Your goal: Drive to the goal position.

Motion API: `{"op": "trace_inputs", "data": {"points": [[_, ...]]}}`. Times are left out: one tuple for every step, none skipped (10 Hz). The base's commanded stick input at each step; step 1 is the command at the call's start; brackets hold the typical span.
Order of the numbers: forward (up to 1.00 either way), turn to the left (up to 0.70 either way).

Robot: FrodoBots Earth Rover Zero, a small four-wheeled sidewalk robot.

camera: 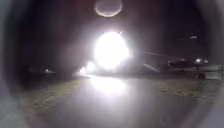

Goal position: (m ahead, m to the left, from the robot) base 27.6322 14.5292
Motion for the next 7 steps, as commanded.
{"op": "trace_inputs", "data": {"points": [[1.00, 0.00], [1.00, 0.00], [1.00, 0.00], [1.00, 0.00], [1.00, 0.00], [1.00, 0.00], [1.00, 0.00]]}}
